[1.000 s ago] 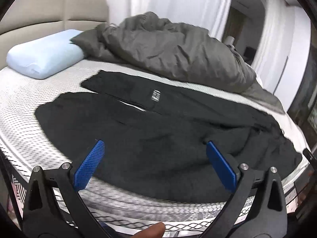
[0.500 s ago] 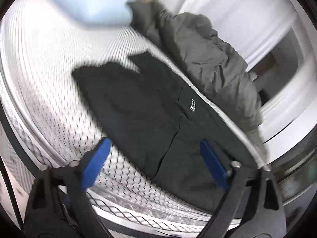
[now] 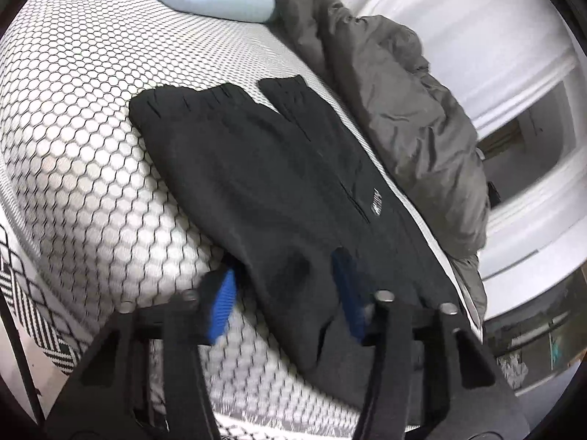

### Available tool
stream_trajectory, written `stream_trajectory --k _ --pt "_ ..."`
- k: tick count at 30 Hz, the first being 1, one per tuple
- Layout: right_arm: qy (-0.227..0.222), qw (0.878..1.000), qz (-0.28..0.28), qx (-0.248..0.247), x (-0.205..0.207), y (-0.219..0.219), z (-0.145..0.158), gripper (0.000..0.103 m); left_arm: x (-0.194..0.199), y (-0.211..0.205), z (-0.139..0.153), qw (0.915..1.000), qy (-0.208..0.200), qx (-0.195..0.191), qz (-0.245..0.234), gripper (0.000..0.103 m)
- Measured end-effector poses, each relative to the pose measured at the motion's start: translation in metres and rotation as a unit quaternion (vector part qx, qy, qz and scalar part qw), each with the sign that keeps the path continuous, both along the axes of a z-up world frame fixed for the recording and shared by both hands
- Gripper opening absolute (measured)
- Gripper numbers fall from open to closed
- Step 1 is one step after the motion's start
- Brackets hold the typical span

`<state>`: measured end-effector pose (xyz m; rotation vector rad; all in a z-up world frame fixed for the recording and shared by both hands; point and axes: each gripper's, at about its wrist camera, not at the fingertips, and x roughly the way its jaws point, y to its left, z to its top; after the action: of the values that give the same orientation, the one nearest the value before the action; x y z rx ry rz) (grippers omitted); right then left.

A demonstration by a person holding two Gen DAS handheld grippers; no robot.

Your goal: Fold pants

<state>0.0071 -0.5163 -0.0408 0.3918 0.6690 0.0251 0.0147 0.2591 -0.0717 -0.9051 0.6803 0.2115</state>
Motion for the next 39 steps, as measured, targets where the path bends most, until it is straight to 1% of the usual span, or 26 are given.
stream_trajectory --k 1,4,7,8,9,10,11,12,13,14,16,17,19,22,24,29,39 --pt "0.002 1.0 -0.004 0.005 0.002 -0.004 -0.003 0.087 0.005 0.001 0.0 1.0 0.006 0.004 0.007 0.028" --pt "0.003 0.999 -0.024 0.032 0.008 -0.022 -0.014 0.08 0.009 0.001 -0.003 0.999 0.019 0.014 0.037 0.011" --pt "0.007 0.997 -0.035 0.074 0.021 -0.04 -0.025 0.07 0.007 0.0 -0.001 0.9985 0.016 0.026 0.046 0.006" --pt "0.009 0.996 -0.037 0.084 0.026 -0.043 -0.027 0.066 0.004 -0.001 0.001 0.9982 0.014 0.036 0.047 0.005" --pt "0.011 0.995 -0.04 0.091 0.031 -0.045 -0.029 0.064 0.003 -0.005 0.006 0.9973 0.012 0.056 0.046 0.005" --pt "0.013 0.994 -0.042 0.097 0.036 -0.046 -0.03 0.056 0.002 -0.008 0.009 0.9964 0.013 0.07 0.045 0.004" --pt "0.015 0.994 -0.043 0.099 0.042 -0.046 -0.03 0.043 0.002 -0.011 0.013 0.9951 0.017 0.086 0.044 0.004" --pt "0.015 0.994 -0.041 0.1 0.044 -0.045 -0.029 0.034 0.001 -0.016 0.017 0.993 0.021 0.108 0.043 0.004" --pt "0.015 0.994 -0.035 0.099 0.046 -0.043 -0.027 0.021 0.002 -0.023 0.021 0.9891 0.029 0.139 0.041 0.003" --pt "0.014 0.996 -0.03 0.079 0.044 -0.039 -0.022 0.019 0.003 -0.029 0.024 0.9852 0.035 0.163 0.04 0.003" --pt "0.01 0.999 -0.025 0.043 0.04 -0.036 -0.016 0.016 0.006 -0.042 0.03 0.9764 0.047 0.208 0.033 0.003" --pt "0.01 0.999 -0.027 0.031 0.036 -0.036 -0.014 0.015 0.006 -0.047 0.032 0.9733 0.051 0.221 0.031 0.003" --pt "0.011 0.999 -0.037 0.027 0.028 -0.04 -0.014 0.015 0.007 -0.058 0.036 0.9659 0.055 0.252 0.021 0.003" --pt "0.017 0.998 -0.05 0.03 0.026 -0.042 -0.02 0.015 0.006 -0.063 0.039 0.961 0.058 0.27 0.017 0.003" --pt "0.024 0.998 -0.058 0.03 0.028 -0.04 -0.024 0.015 0.005 -0.063 0.038 0.9596 0.06 0.274 0.014 0.003" --pt "0.027 0.997 -0.067 0.04 0.023 -0.04 -0.027 0.015 -0.001 -0.064 0.04 0.9572 0.051 0.285 0.008 0.003" --pt "0.031 0.996 -0.072 0.034 -0.002 -0.037 -0.024 0.015 -0.022 -0.053 0.036 0.964 0.04 0.263 0.01 0.003"
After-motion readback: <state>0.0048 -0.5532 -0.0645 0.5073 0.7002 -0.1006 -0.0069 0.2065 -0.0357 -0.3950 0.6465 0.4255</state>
